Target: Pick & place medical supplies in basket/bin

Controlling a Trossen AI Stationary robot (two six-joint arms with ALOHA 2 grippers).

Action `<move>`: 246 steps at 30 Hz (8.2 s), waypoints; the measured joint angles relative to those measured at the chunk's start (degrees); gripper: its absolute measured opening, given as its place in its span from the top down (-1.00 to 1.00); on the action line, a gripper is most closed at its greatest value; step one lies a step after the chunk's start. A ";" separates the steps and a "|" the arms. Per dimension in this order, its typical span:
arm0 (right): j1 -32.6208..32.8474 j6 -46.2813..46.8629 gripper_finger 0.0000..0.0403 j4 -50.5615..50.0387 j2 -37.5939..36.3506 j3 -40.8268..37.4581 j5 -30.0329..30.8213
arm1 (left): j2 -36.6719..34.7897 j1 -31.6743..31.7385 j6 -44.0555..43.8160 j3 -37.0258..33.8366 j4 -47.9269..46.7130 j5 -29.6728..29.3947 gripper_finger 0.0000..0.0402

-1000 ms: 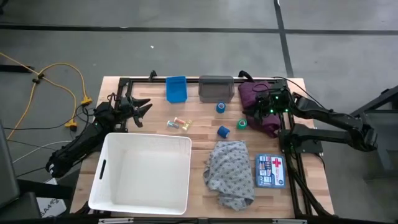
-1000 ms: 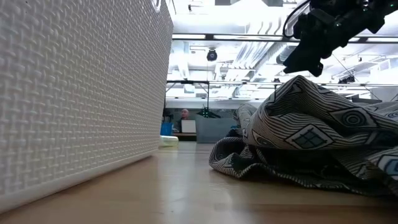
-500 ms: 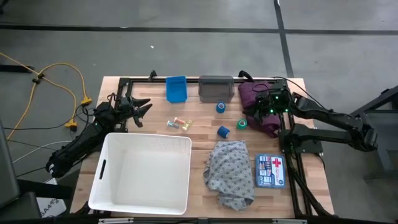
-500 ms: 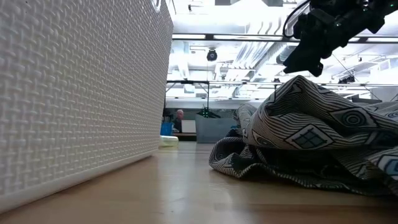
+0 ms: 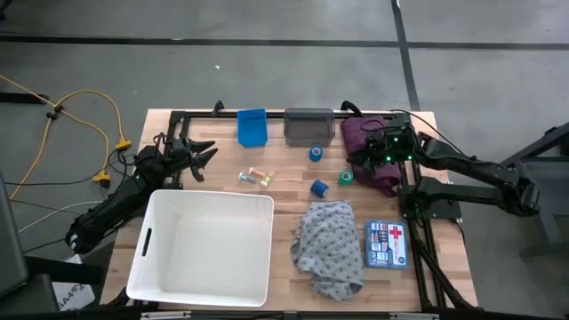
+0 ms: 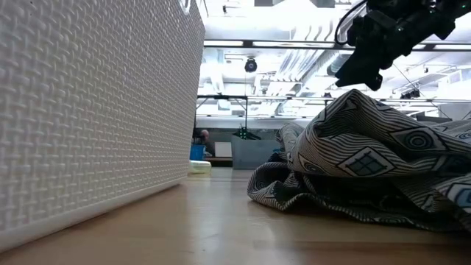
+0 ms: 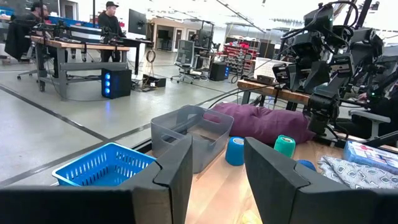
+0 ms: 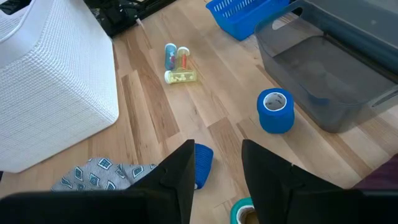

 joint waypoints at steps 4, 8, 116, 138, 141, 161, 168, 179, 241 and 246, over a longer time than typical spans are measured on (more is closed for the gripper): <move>0.00 0.00 0.40 -0.02 0.00 0.00 0.02 | -0.01 0.00 0.00 0.00 0.00 0.00 0.32; 0.00 0.00 0.40 0.00 0.02 0.00 0.00 | 0.00 0.00 0.00 0.00 0.00 0.00 0.32; 15.85 19.58 0.40 -35.71 41.35 27.39 16.89 | -0.01 0.00 0.00 0.00 0.00 0.00 0.32; 17.18 19.28 0.40 -35.97 45.13 27.34 20.00 | -0.02 0.01 0.00 0.00 0.00 0.00 0.32; 17.18 19.25 0.40 -36.04 45.13 27.34 20.46 | -0.02 0.00 0.00 0.00 0.00 0.00 0.32; 17.18 19.28 0.40 -28.99 45.05 21.81 19.64 | -0.01 0.02 0.00 0.00 0.00 0.00 0.32; 17.18 17.77 0.40 -27.01 45.26 20.70 21.49 | -0.02 0.02 0.00 0.00 0.00 0.00 0.32; 17.18 16.02 0.40 -26.84 45.13 20.79 21.51 | 0.00 0.02 0.00 0.00 0.00 0.00 0.32; 2.38 -2.34 0.93 -16.90 39.70 35.71 19.52 | -0.02 0.00 0.00 0.00 0.00 0.00 0.32; -1.45 -4.61 0.93 -9.69 45.27 35.72 15.91 | 0.00 0.01 0.00 0.00 0.00 0.00 0.32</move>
